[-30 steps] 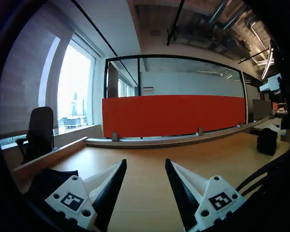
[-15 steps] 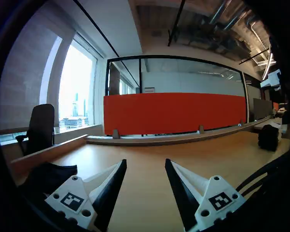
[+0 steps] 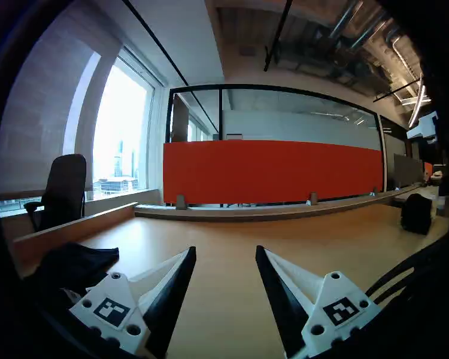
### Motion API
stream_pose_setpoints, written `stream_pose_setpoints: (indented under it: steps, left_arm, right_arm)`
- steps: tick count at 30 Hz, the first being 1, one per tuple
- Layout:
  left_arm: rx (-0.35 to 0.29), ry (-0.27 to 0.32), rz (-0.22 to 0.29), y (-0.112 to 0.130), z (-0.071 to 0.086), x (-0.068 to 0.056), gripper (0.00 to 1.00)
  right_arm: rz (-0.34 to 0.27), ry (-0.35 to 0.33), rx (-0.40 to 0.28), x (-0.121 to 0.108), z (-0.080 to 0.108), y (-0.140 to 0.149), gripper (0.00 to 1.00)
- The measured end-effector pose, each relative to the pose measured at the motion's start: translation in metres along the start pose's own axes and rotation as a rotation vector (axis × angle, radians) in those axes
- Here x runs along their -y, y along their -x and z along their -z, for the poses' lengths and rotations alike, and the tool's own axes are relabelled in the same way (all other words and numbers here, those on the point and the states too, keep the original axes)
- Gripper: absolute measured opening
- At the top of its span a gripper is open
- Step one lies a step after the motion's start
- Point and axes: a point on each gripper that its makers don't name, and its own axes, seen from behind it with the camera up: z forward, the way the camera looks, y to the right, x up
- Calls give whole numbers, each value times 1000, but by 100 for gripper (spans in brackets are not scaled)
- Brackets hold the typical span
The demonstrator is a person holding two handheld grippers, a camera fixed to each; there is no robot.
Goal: Fold towel
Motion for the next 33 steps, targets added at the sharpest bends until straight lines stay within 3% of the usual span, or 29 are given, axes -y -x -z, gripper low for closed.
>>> stream_pose_setpoints:
  steps: [33]
  left_arm:
    - [5, 10, 0, 3, -2, -2, 73]
  right_arm:
    - [-3, 44, -29, -34, 3, 7, 97]
